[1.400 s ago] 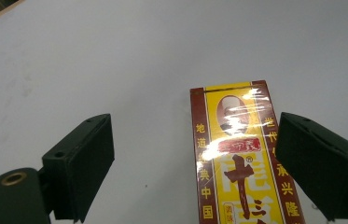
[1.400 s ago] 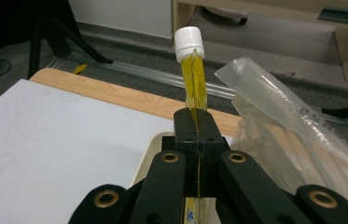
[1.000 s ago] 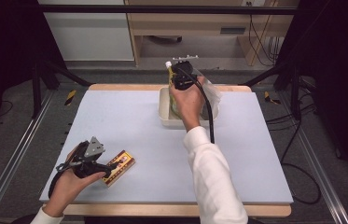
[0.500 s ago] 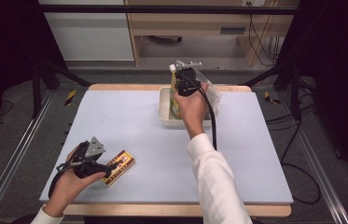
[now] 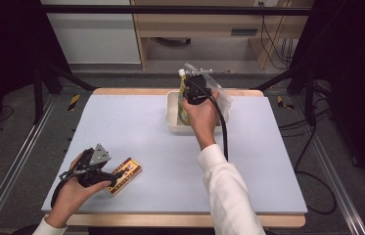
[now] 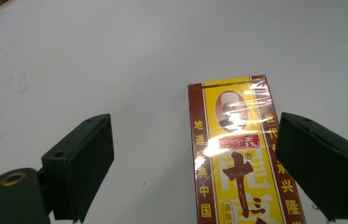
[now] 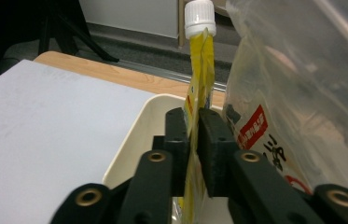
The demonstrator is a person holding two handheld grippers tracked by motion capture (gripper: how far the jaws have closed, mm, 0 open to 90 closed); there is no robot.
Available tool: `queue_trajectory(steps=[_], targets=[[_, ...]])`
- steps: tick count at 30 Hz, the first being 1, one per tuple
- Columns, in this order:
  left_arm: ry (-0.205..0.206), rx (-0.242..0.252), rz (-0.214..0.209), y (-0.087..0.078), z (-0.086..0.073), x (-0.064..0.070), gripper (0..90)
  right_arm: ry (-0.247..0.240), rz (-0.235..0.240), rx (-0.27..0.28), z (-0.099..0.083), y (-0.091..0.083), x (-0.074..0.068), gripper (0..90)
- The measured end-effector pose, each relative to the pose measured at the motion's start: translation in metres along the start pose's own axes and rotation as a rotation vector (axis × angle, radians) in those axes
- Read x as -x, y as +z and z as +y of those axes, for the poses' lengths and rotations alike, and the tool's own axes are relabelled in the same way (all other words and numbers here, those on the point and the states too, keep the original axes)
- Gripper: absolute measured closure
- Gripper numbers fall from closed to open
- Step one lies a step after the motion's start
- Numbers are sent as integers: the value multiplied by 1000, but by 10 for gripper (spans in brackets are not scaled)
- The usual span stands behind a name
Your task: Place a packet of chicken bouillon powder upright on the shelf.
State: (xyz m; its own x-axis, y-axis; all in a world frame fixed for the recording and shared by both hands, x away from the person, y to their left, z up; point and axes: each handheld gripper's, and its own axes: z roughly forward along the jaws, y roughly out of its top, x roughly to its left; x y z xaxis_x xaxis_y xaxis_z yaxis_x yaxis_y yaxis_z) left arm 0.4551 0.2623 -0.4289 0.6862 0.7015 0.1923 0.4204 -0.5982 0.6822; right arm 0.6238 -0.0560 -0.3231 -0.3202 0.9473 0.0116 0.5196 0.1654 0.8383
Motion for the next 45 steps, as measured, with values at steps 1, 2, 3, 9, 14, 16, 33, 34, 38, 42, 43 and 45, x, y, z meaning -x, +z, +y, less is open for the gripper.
queue_trajectory(steps=[1, 2, 3, 9, 14, 16, 33, 34, 38, 42, 43, 45], targets=[[2, -2, -1, 0, 0, 0, 114, 6, 7, 8, -2, 0, -1, 743], [5, -4, -4, 0, 0, 0, 114, 5, 9, 10, -3, -1, -1, 703], [5, -4, -3, 0, 0, 0, 113, 5, 4, 13, -4, -2, -2, 681], [-2, 2, -3, 1, 0, 1, 108, -39, 15, 60, -8, -15, -10, 572], [12, -15, -6, 0, 0, -1, 101, -59, 25, 89, -14, -30, -14, 486], [6, -15, -11, 0, 0, 0, 93, -67, 31, 99, -17, -36, -14, 455], [-14, -55, -52, 6, -3, 4, 64, -132, 68, 114, -72, -69, -13, 202], [-18, -60, -59, 7, -3, 4, 66, -137, 69, 111, -75, -70, -13, 197], [-33, -83, -71, 7, -2, 4, 75, -146, 79, 103, -89, -71, -10, 193], [-40, -129, -73, 8, 3, 2, 97, -156, 85, 84, -102, -69, -5, 180], [-41, -146, -70, 8, 4, 1, 97, -155, 88, 81, -106, -69, -3, 179], [-43, -175, -70, 8, 7, -1, 98, -164, 90, 69, -113, -68, 0, 173]])
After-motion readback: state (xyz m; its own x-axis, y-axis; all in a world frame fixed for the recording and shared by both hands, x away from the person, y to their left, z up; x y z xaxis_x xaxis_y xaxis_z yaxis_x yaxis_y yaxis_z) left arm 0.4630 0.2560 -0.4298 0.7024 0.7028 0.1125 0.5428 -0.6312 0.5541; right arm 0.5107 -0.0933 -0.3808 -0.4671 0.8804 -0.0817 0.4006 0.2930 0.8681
